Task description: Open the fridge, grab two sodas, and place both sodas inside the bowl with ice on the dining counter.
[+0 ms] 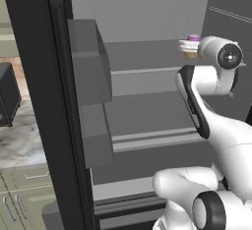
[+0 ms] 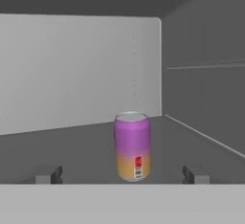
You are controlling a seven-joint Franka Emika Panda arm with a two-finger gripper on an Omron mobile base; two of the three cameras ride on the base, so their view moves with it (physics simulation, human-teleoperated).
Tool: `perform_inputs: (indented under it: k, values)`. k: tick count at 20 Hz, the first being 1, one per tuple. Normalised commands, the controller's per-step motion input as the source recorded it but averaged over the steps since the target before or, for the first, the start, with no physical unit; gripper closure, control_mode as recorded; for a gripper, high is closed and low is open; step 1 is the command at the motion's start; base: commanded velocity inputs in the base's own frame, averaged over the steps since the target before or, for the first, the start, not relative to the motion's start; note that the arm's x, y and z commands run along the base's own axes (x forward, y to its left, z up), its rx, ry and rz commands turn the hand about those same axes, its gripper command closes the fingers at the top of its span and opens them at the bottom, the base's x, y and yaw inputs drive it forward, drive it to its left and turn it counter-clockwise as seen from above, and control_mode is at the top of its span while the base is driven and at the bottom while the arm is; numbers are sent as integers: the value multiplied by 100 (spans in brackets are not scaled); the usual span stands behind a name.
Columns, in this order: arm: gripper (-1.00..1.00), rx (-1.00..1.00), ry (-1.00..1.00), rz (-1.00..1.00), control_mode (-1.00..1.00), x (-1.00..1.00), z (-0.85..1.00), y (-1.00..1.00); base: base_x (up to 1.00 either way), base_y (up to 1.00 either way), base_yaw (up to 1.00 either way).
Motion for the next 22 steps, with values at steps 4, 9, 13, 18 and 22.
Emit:
perform_inputs:
  k: [4, 9, 13, 18, 22]
  values:
    - [-100, 0, 0, 0, -100, 43, 0, -8, 0, 0, 0]
    - [-100, 0, 0, 0, -100, 36, -2, -20, 0, 0, 0]
    - [-100, 0, 0, 0, -100, 25, -4, -26, 0, 0, 0]
    - [-100, 0, 0, 0, -100, 27, -11, -5, 0, 0, 0]
    - [-100, 0, 0, 0, -100, 24, -15, -1, 0, 0, 0]
